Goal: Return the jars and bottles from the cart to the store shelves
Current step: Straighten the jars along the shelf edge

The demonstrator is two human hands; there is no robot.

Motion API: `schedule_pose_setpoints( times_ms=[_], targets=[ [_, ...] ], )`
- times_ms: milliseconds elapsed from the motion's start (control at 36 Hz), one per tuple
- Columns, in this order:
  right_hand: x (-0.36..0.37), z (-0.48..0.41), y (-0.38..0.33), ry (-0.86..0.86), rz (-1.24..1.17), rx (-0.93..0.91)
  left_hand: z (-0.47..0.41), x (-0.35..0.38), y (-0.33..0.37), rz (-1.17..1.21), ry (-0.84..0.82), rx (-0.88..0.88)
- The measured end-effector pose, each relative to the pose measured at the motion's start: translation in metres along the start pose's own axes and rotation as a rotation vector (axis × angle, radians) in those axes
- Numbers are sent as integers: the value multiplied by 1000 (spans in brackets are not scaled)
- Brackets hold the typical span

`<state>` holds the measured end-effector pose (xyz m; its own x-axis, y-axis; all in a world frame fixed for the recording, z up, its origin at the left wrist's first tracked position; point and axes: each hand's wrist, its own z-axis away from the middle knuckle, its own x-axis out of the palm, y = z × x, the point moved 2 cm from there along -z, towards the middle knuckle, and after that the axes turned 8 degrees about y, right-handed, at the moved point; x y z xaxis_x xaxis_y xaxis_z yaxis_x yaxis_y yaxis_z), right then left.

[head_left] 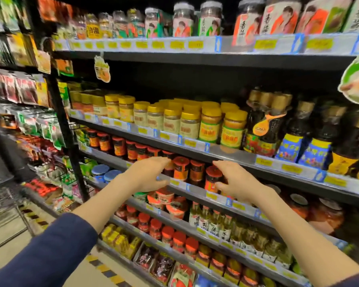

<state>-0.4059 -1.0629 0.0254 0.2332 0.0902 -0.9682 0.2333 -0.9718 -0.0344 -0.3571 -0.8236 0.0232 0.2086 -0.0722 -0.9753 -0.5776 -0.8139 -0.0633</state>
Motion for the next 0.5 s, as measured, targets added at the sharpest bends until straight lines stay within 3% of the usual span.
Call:
schedule_pose_setpoints(
  times_ms=[306,500],
  targets=[
    [11,-41,36,171,66,31,-91,28,0,7,203,212],
    [17,-53,45,237,158,153,-136,40,3,-24,294,332]
  ],
)
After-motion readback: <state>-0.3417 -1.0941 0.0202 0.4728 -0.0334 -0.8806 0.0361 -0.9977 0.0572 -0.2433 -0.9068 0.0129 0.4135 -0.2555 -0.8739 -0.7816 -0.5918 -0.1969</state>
